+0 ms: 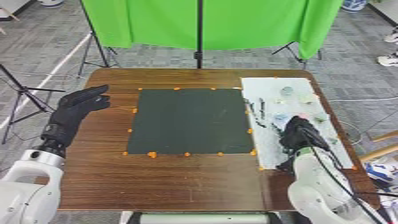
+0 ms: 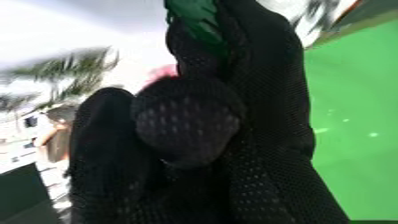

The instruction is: Arrange flowers

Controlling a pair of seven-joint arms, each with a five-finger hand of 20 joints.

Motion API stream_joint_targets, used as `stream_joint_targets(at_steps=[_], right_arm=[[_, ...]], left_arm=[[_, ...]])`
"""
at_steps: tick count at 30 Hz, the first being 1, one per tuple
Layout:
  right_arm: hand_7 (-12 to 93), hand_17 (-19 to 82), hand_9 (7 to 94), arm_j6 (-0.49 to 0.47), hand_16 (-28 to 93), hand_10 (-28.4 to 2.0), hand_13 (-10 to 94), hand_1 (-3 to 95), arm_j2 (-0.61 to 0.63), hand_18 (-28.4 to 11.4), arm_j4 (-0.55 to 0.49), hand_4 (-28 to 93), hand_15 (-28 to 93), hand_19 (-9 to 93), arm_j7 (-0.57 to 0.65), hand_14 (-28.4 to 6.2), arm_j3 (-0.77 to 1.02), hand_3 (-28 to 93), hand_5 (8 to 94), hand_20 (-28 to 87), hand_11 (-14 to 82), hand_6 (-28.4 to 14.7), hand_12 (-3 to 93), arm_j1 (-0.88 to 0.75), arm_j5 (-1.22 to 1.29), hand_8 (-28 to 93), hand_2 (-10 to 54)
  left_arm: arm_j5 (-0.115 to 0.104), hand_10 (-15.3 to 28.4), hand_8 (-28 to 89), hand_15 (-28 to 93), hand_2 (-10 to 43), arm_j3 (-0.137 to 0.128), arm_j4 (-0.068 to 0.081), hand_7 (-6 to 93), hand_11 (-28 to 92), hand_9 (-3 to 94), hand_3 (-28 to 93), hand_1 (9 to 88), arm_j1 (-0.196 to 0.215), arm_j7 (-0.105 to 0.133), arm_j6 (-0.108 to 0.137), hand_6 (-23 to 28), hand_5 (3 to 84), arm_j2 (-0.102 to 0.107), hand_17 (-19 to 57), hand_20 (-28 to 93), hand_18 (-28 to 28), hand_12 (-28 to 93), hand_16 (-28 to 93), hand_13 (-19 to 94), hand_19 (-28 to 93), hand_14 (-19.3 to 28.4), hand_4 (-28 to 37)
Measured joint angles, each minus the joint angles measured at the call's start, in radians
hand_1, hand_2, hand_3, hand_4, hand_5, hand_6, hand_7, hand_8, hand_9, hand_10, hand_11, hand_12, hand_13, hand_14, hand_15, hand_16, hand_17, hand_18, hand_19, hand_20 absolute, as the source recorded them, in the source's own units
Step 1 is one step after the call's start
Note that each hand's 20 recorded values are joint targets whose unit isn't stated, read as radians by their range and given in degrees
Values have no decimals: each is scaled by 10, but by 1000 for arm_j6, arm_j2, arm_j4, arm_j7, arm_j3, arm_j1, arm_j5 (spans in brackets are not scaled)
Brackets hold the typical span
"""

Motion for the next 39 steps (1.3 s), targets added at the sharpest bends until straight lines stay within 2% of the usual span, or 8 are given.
stream_joint_targets(at_steps=[9,12,16,19,24,28,32,39], right_arm=[[377,807,915,93,145,-129,937,946,31,-16,-112,597,612,786,-31,13,53,-268,724,478,300,-73,406,2,91,215,-95],[381,808,914,144,145,-127,937,946,35,-16,-131,604,615,788,-54,13,50,-274,723,479,304,-73,405,21,188,215,-95],[385,809,913,177,145,-127,937,946,36,-15,-131,609,616,789,-86,13,3,-278,721,479,307,-73,405,81,281,213,-95],[389,810,913,179,145,-128,937,946,32,-14,-120,610,618,791,-102,16,-65,-278,720,478,309,-73,403,150,308,213,-95],[394,810,912,179,143,-129,937,946,-1,-14,-83,610,620,792,-128,18,-168,-276,717,478,316,-74,398,278,394,211,-95],[400,810,911,179,143,-128,937,946,-39,-14,-21,614,622,794,-147,17,-282,-278,715,477,320,-73,396,398,432,210,-95],[404,811,911,178,142,-128,937,946,-90,-14,61,618,623,795,-163,17,-391,-279,714,476,323,-74,395,510,516,208,-95],[418,811,910,172,141,-129,937,945,-175,-14,149,624,626,796,-176,17,-539,-281,707,475,326,-73,394,624,544,205,-95]], left_arm=[[-10,154,-46,216,-1,0,4,99,177,422,598,300,-2,4,0,56,439,12,69,155,125,134,-8,356,122,198,-173],[-30,154,-46,212,30,1,17,99,175,424,619,252,-5,17,2,57,440,34,69,154,126,130,-8,356,121,198,-243],[-83,154,-49,196,89,0,47,88,169,430,624,205,-13,53,21,56,454,87,71,150,123,121,-10,346,110,194,-277],[-102,155,-49,189,120,-5,69,87,167,436,618,190,-21,90,62,57,461,132,71,152,122,119,-10,345,108,192,-281],[-128,155,-50,184,156,-11,108,91,168,448,594,181,-41,154,166,56,468,201,74,152,117,118,-8,348,97,187,-282],[-150,154,-51,184,159,-8,143,92,169,449,601,170,-57,202,220,57,468,240,76,153,115,118,-8,350,92,187,-282],[-155,153,-51,182,148,-1,157,92,168,446,608,167,-67,211,235,57,466,248,76,154,114,117,-7,349,88,186,-283],[-138,153,-50,185,145,24,157,92,168,445,614,173,-68,211,233,57,463,234,77,158,115,118,-5,351,87,187,-283]])
